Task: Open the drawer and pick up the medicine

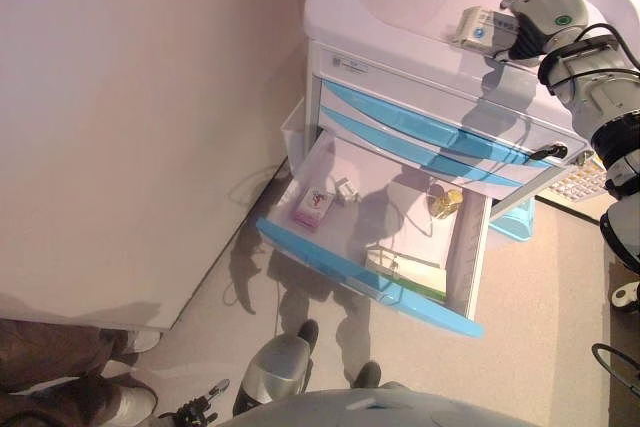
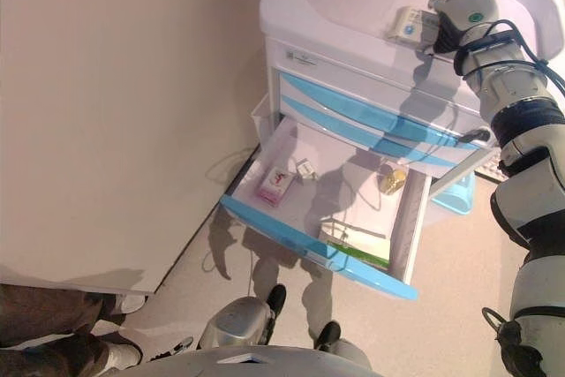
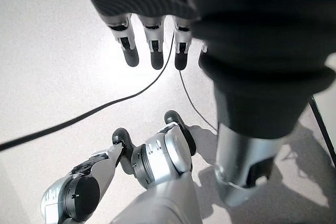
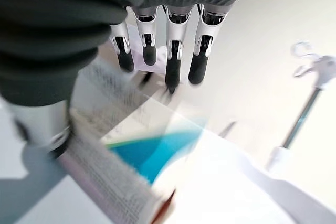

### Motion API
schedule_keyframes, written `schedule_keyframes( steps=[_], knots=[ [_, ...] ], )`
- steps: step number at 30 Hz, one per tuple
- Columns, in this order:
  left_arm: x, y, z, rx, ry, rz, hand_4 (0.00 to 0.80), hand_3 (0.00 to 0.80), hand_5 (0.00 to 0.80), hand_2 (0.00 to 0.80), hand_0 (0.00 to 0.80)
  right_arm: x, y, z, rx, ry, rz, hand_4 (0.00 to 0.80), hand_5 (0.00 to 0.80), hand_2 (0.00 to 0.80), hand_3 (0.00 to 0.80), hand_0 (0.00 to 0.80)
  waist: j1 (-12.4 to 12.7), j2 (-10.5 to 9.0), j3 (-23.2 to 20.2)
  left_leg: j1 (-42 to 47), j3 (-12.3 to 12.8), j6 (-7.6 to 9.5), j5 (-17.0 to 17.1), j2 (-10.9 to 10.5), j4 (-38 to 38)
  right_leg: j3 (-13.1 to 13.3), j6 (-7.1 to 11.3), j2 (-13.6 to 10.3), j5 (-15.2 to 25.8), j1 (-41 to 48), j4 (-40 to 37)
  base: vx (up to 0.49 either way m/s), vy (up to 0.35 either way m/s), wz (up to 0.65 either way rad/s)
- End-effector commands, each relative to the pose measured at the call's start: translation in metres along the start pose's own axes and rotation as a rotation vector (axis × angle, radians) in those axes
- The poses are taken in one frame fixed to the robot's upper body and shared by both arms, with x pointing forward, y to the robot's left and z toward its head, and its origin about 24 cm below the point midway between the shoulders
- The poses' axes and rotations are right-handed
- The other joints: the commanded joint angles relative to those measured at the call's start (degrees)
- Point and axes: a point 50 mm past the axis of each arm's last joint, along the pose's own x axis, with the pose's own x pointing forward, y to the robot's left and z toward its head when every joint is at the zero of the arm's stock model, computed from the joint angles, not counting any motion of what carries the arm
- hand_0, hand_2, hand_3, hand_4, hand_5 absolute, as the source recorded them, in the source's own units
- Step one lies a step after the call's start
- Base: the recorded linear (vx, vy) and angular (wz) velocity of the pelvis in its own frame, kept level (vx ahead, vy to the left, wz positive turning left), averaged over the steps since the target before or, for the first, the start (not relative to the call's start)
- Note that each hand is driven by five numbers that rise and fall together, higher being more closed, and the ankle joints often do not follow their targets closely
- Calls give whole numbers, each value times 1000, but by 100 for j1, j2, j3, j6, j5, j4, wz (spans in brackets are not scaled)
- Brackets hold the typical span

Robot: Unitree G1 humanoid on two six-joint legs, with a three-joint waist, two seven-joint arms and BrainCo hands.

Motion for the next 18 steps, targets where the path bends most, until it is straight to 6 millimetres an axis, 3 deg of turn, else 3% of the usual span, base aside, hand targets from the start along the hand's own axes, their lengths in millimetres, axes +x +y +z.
schedule_keyframes(
  steps=[1,8,13,18],
  knots=[
    [-5,21,-4,14,11,53,0,0,0,0,0,-2,4,-23,-95,137,45,0,0,0,0,0,62,7,-88,-16,-269,28,-706,-59,-40,135,399,-357,-31,-107,638,0,0,0],
    [-5,19,-1,9,13,60,0,0,0,0,0,-6,5,-36,-152,262,-5,0,0,0,0,0,39,-15,-106,35,-225,28,-736,-16,-15,158,405,-321,-30,-38,612,1,-14,0],
    [-4,18,-4,3,21,72,0,0,0,0,0,-11,-2,-53,-198,359,-91,0,0,0,0,0,-23,-16,-151,84,-208,40,-770,-20,1,193,416,-297,-45,-7,618,10,-5,-1],
    [-3,17,-5,6,25,66,0,0,0,0,0,-10,-15,-56,-165,379,-179,0,0,0,0,0,-80,-17,-174,90,-179,40,-803,-22,60,226,401,-286,-96,10,617,5,-4,-2]
  ],
)
